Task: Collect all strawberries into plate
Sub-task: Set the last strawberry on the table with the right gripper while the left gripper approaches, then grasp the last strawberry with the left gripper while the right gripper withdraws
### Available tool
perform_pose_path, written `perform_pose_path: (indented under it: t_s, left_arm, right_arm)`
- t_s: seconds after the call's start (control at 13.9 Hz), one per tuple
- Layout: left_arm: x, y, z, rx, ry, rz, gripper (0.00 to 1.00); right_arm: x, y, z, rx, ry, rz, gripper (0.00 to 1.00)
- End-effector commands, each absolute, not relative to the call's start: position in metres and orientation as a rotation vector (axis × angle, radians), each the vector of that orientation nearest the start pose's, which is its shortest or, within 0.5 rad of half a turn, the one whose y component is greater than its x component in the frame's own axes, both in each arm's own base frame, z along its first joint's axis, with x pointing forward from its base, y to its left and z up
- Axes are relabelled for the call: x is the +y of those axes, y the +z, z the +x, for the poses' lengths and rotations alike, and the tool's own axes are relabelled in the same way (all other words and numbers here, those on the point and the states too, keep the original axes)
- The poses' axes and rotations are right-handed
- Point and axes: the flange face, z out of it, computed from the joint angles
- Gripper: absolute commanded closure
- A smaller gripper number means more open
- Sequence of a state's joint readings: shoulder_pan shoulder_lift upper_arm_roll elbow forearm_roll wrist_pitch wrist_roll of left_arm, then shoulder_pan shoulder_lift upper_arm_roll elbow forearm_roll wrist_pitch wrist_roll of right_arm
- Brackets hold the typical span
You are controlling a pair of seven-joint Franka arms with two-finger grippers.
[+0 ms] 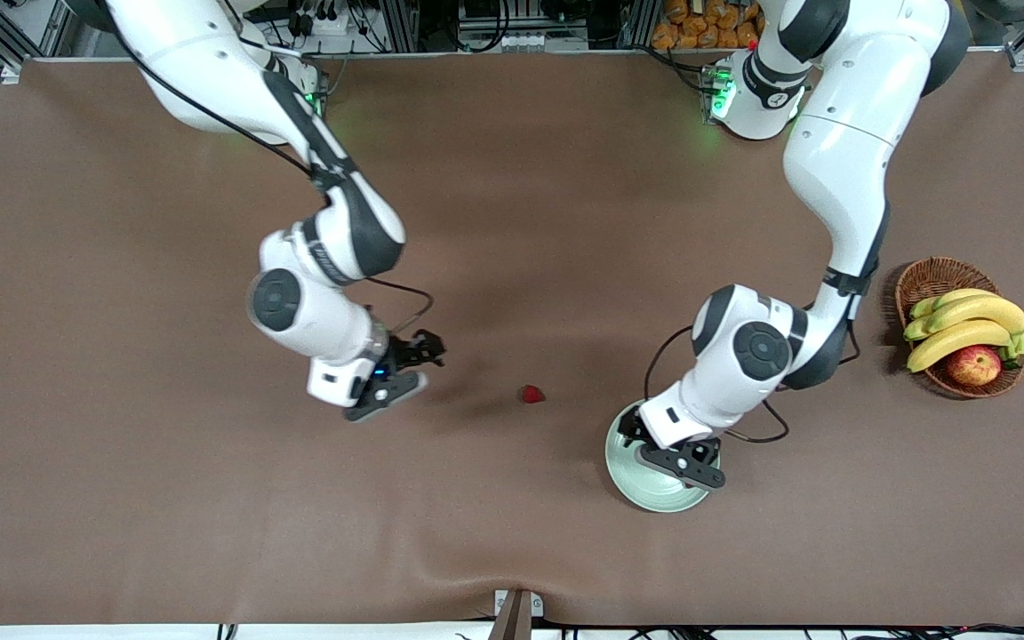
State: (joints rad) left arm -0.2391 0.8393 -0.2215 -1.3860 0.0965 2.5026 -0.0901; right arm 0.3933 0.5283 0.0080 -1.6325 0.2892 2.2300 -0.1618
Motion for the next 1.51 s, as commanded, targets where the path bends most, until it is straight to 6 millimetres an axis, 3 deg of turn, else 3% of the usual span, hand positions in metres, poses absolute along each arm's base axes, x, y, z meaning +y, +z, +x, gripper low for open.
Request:
perform_pose_path:
  t_s: [0.0, 0.14, 0.29, 0.43, 0.58, 0.86, 1.01, 1.15, 1.44]
  left_arm:
    - [-0.340, 0.258, 0.682, 0.440, -0.432, -3.258, 0.00]
    - [-0.367, 0.256, 0.668, 0.394, -0.425, -3.273, 0.00]
    - [-0.390, 0.257, 0.658, 0.402, -0.469, -3.287, 0.00]
    - [-0.404, 0.252, 0.653, 0.424, -0.545, -3.299, 0.00]
    - [-0.406, 0.244, 0.652, 0.404, -0.542, -3.294, 0.00]
    - [-0.440, 0.230, 0.627, 0.419, -0.522, -3.263, 0.00]
    - [-0.458, 0.210, 0.610, 0.450, -0.493, -3.243, 0.00]
    - [-0.468, 0.206, 0.600, 0.494, -0.500, -3.206, 0.01]
    - [-0.468, 0.200, 0.598, 0.525, -0.496, -3.185, 0.17]
  right_arm:
    - [0.214, 0.364, 0.626, -0.489, 0.018, -2.902, 0.00]
    - [0.179, 0.390, 0.626, -0.469, 0.036, -2.947, 0.00]
    - [0.129, 0.425, 0.618, -0.430, 0.054, -2.995, 0.00]
    - [0.096, 0.462, 0.603, -0.414, 0.084, -3.034, 0.00]
    - [0.059, 0.491, 0.593, -0.356, 0.098, -3.061, 0.00]
    - [0.005, 0.537, 0.562, -0.246, 0.176, -3.127, 0.00]
    - [-0.026, 0.561, 0.545, -0.149, 0.168, -3.124, 0.00]
    - [-0.033, 0.572, 0.537, -0.061, 0.171, -3.121, 0.00]
    - [-0.034, 0.587, 0.523, 0.066, 0.191, -3.121, 0.00]
